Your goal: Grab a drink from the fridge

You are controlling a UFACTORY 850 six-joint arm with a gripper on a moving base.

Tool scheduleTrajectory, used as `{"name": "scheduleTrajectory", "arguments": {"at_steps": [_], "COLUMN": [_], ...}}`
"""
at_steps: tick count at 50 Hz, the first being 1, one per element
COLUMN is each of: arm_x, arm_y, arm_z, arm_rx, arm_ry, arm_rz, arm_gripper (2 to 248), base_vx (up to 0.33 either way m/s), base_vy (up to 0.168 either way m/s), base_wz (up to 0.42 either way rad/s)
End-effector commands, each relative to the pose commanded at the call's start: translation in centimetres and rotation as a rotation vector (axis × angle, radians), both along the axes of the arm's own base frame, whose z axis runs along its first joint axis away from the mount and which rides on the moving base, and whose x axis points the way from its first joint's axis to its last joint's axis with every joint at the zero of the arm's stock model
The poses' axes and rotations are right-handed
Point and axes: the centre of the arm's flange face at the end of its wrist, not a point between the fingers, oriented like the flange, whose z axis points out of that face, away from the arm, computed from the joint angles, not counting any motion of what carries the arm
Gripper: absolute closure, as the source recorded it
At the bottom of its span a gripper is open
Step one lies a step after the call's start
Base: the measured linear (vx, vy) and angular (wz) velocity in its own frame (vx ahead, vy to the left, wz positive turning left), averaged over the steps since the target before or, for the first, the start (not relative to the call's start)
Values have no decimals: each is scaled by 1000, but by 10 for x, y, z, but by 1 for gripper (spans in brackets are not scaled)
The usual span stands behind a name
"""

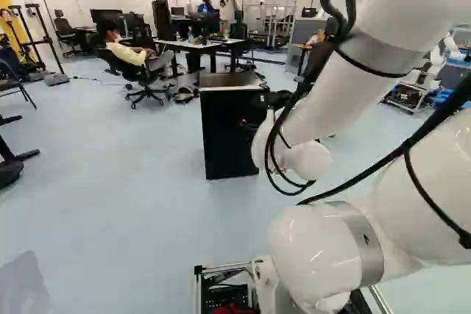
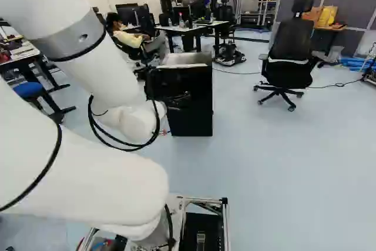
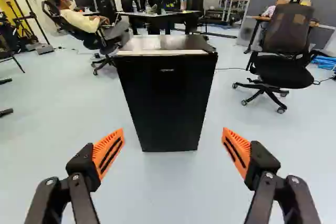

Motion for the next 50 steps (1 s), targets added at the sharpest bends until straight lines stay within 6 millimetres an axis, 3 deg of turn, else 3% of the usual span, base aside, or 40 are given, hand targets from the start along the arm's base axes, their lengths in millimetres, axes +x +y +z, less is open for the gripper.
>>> {"name": "scheduleTrajectory", "arguments": {"at_steps": [50], "arm_x": [0], "arm_y": [0], "arm_z": [0], "arm_rx": [0], "arm_ry": [0], "arm_rz": [0], "arm_gripper": [3], "base_vx": [0], "base_vy": [0], "base_wz": [0]}}
